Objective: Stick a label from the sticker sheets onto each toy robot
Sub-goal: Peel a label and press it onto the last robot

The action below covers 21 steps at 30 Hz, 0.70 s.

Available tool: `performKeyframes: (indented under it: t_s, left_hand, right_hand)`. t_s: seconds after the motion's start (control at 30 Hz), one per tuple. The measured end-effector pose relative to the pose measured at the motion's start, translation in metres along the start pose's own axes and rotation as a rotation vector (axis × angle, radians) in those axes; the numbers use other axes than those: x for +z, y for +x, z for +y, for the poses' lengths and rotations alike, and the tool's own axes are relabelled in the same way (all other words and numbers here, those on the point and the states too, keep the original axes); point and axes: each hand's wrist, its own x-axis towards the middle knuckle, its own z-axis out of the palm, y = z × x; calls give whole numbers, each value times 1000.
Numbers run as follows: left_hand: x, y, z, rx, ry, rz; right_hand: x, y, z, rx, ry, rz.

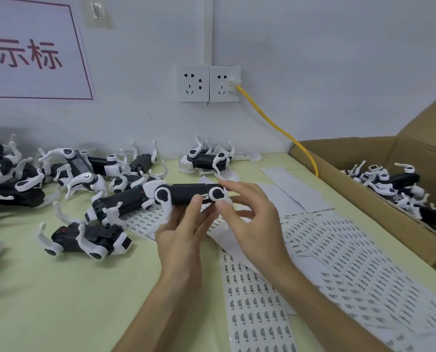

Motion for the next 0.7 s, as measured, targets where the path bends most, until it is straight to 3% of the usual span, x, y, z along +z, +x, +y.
performKeyframes:
  t_s: [0.17,0.7]
  left_hand:
    - [-2,2,-2,-12,-5,-48]
    - [-7,6,-13,41,93,10]
  right_hand:
    - [0,0,3,0,12,11]
    - [4,-2,5,-32,65,20]
